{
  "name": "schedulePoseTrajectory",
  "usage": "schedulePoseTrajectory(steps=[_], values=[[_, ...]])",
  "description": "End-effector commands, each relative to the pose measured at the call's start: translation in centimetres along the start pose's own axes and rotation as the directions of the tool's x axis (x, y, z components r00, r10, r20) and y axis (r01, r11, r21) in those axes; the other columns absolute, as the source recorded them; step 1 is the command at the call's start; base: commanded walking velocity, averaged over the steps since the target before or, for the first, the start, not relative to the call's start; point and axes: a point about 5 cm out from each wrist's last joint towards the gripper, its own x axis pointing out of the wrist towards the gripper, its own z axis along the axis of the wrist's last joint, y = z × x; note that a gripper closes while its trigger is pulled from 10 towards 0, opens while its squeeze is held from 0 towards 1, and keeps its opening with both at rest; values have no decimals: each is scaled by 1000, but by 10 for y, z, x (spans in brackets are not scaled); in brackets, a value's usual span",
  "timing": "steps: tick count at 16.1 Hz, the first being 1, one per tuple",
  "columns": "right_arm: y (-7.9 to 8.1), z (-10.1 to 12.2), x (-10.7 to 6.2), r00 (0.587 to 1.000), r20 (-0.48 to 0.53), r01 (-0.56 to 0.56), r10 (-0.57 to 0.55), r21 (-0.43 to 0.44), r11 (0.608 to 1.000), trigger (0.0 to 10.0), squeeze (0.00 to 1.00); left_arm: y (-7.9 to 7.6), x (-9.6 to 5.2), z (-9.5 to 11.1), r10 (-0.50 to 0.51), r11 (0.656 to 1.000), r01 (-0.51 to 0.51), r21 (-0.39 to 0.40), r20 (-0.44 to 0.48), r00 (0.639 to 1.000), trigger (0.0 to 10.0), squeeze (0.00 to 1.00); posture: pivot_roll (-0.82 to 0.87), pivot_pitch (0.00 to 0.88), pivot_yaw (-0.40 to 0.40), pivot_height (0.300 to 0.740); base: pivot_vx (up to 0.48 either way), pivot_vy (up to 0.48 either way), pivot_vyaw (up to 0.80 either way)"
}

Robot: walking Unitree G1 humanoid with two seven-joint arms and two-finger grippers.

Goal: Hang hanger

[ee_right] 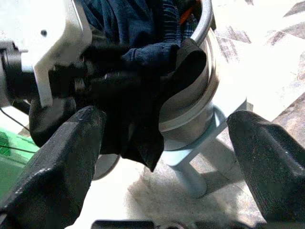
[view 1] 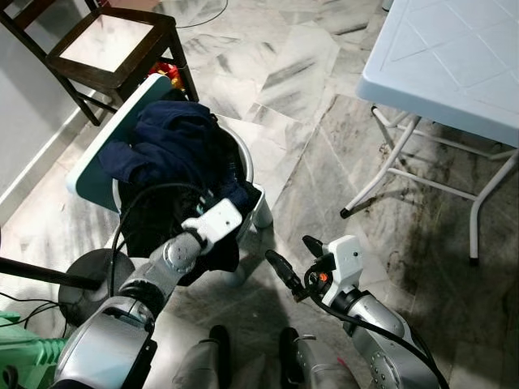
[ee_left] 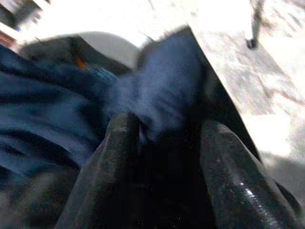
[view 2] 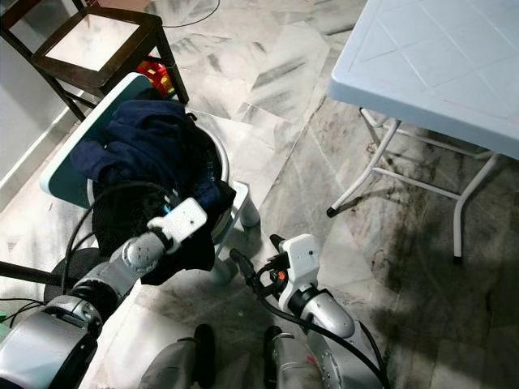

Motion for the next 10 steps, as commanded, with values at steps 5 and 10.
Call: schedulePoseTrajectory(steps=[5,10], values=[[2,-9,-2,1000,-31,6,-5,14,1000,10000,0,-7,-6,-16,-19,1000,18,-24,-68,998,0,0,-70,307,34,740,0,0,0],[2,-8,-1,1000,-29,4,-4,12,1000,10000,0,4,-7,-18,40,998,-43,-42,-77,996,0,0,-70,303,36,740,0,0,0]])
